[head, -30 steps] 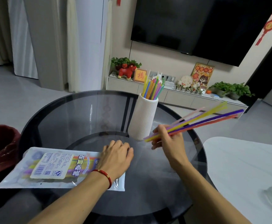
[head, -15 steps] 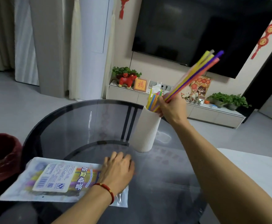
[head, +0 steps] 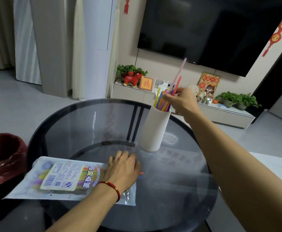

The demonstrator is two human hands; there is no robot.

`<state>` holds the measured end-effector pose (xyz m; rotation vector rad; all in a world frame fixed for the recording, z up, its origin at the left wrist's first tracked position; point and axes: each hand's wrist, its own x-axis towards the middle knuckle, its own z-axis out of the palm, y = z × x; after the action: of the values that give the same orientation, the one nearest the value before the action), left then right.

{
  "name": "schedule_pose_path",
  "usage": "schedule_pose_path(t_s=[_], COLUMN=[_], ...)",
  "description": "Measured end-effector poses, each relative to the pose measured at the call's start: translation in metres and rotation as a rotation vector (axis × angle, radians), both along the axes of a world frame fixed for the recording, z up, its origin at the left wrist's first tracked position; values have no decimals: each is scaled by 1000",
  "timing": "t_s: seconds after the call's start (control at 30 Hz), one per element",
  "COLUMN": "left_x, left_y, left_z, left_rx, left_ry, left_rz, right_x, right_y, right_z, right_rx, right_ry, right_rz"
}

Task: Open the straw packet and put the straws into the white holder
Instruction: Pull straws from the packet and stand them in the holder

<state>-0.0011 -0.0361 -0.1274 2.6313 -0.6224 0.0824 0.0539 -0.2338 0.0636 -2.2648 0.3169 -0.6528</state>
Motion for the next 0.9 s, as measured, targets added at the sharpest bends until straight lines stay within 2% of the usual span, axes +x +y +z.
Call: schedule_pose_path(t_s=[0.17,0.27,0.43,0.5,0.63,0.77,0.83,0.9], left_x=[1,2,3,3,-1,-4,-3,-1], left_y=[0,1,2,4,21,52,62,63], left_z=[-1,-3,-4,-2,3,0,0,3], left_rx=[-1,-10,-2,14,140,361,472,495], left_ry=[3,-6,-51,-57,-62,70,115,146], left_rz=[-1,-4,-23,-54,-191,-340,-379,-397], right_x=[2,4,7,4,-11,-48,-69,-89], right_y=[2,4,3,3,1,-3,-3,2], right_z=[2,-1,-20,-18,-10,-30,-61,-97], right_rx=[-190,-259,-571,-576,-451,-389,-366,-335], right_ry=[-129,-226,-4,-25,-258,-462,-397,-210], right_rz=[-51,7,112,104,49,38,85,163])
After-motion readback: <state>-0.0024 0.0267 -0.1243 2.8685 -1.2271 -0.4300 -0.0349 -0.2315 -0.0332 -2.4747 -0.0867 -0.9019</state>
